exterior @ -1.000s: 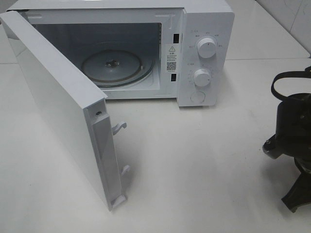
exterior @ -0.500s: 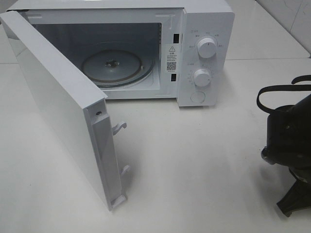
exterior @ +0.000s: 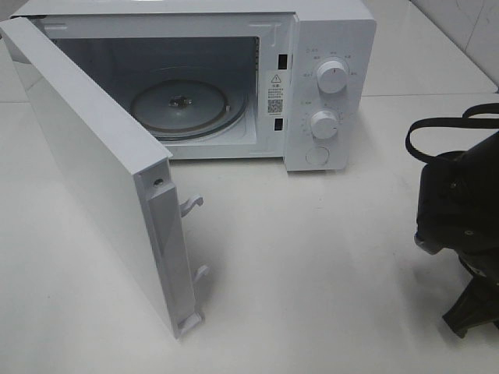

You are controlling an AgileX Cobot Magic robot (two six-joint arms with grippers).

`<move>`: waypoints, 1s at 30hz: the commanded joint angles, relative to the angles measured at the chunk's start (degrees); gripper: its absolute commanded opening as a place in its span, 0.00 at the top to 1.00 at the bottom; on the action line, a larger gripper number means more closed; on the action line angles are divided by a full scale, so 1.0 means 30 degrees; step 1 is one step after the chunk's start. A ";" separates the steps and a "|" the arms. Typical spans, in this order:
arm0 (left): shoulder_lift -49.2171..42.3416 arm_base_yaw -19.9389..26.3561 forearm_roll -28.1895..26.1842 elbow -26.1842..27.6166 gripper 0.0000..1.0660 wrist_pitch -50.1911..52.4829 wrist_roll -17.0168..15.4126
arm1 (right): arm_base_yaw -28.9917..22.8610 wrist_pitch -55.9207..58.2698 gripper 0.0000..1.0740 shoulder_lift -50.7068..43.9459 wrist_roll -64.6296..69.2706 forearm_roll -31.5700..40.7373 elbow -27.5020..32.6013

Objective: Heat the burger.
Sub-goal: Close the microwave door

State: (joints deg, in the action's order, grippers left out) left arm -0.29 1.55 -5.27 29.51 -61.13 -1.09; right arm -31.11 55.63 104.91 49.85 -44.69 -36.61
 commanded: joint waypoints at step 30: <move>-0.0210 0.0038 -0.0095 0.0000 0.08 0.0019 0.0057 | -0.1146 0.3705 0.27 -2.5649 -1.0294 1.0122 0.0000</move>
State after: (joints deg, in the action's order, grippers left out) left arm -0.29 1.55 -5.27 29.51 -61.13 -1.09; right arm -34.49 65.83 28.93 19.77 -14.67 -36.78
